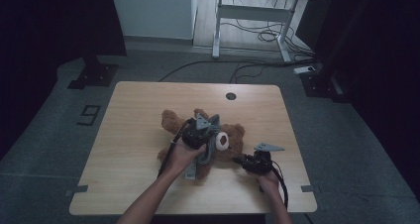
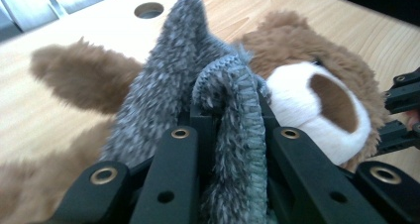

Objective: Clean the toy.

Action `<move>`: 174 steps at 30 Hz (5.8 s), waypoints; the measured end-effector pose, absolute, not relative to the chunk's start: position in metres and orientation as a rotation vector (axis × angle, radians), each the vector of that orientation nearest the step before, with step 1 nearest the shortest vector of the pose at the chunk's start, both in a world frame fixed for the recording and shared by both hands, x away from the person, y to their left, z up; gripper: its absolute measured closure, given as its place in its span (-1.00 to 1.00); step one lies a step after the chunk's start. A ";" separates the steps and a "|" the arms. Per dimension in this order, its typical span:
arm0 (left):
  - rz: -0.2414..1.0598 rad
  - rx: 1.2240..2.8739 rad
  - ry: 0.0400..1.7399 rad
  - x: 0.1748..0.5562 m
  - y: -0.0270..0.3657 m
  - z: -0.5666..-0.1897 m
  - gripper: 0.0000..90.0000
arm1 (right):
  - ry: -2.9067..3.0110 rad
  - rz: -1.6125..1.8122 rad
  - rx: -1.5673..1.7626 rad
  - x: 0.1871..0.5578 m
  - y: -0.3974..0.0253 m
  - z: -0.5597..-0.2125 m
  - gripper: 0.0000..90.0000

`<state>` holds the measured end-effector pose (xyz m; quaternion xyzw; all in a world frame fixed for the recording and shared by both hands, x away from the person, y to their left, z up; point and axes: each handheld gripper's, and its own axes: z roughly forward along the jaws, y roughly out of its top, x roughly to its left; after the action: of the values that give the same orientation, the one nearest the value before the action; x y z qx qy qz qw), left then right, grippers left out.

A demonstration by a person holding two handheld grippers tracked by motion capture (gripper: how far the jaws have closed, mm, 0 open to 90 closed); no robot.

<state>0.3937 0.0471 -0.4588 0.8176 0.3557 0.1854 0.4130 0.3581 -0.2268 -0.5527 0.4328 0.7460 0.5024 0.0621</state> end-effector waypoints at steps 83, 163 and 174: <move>0.628 2.112 1.180 0.420 0.144 -0.465 0.76 | 2.241 1.515 1.339 0.358 -0.223 -0.554 0.60; 0.585 2.045 0.975 0.372 0.122 -0.424 0.77 | 2.258 1.506 1.348 0.359 -0.224 -0.555 0.60; 0.632 2.177 0.927 0.383 0.079 -0.448 0.76 | 2.260 1.501 1.336 0.359 -0.224 -0.555 0.60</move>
<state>0.3831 0.0793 -0.4479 0.8361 0.3560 0.2427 0.3396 0.3589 -0.2237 -0.5547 0.4410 0.7460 0.4955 0.0589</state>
